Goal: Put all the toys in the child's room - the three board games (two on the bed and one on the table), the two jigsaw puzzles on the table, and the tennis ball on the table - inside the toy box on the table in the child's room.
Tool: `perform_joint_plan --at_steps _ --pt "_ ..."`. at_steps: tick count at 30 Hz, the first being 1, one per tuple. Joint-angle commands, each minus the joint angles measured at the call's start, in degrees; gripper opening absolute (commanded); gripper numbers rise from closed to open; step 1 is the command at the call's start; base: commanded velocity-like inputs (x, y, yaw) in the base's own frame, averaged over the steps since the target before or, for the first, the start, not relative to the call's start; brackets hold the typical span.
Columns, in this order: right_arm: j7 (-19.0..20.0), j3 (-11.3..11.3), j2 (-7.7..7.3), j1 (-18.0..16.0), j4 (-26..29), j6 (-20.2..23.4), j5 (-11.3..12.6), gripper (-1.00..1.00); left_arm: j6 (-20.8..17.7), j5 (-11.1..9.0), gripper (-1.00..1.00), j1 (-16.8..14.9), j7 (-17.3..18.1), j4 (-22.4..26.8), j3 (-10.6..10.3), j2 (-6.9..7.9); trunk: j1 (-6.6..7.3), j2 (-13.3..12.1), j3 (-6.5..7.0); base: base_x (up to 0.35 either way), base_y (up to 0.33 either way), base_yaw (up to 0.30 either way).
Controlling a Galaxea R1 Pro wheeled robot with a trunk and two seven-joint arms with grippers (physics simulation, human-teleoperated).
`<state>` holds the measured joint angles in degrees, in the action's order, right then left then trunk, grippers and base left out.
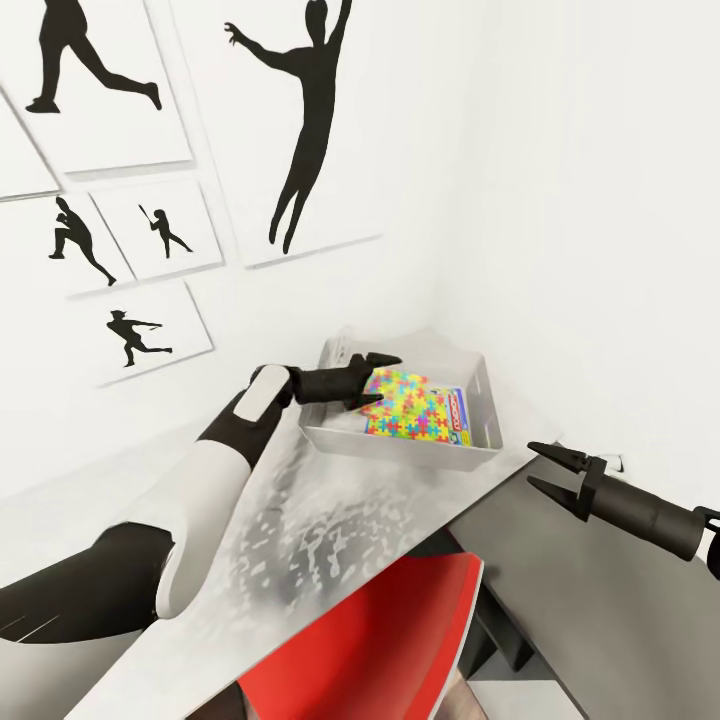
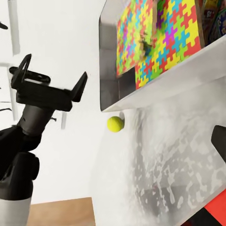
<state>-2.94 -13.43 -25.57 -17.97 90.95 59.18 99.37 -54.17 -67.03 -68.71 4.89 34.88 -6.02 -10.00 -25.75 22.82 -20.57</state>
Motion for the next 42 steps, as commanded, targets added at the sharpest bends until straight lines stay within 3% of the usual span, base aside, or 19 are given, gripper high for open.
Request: perform_joint_plan --at_steps 1,4,8,16,20,24,42 --pt "-0.3 -0.1 -0.01 0.0 0.0 0.2 0.3 1.00 -1.0 -0.6 1.00 0.0 0.5 0.8 0.0 0.00 -0.03 0.1 -0.10 0.000 0.000 0.000" --pt "-0.3 0.0 0.01 0.0 0.0 0.2 0.3 1.00 -2.4 -5.3 1.00 0.1 0.4 3.0 0.0 0.00 -0.03 0.1 -0.10 0.000 0.000 0.000" --pt "-0.3 0.2 -0.01 0.0 0.0 0.1 0.3 1.00 -3.0 -7.5 1.00 0.1 0.4 4.4 0.0 0.00 -0.03 0.1 -0.10 0.000 0.000 0.000" --pt "-0.3 0.1 0.00 0.0 0.0 0.1 0.2 1.00 -3.2 -7.8 1.00 0.7 0.8 5.3 -0.2 0.00 -0.03 0.1 -0.10 0.000 0.000 0.000" --pt "-0.1 0.0 -0.01 0.0 -0.1 0.2 0.2 1.00 -3.1 -7.9 1.00 4.5 1.0 12.0 -0.3 0.00 -0.03 0.1 -0.10 0.000 0.000 0.000" --pt "-0.3 0.0 -0.01 0.0 -0.1 0.2 0.1 1.00 -3.0 -7.9 1.00 5.9 1.0 15.7 -0.4 0.00 -0.03 0.1 -0.10 -0.046 0.126 0.000" --pt "-0.4 0.1 -0.01 0.0 -0.1 0.0 0.1 1.00 -3.0 -7.8 1.00 7.1 0.9 17.1 -0.6 0.00 -0.03 0.1 -0.08 -0.099 0.081 0.005"
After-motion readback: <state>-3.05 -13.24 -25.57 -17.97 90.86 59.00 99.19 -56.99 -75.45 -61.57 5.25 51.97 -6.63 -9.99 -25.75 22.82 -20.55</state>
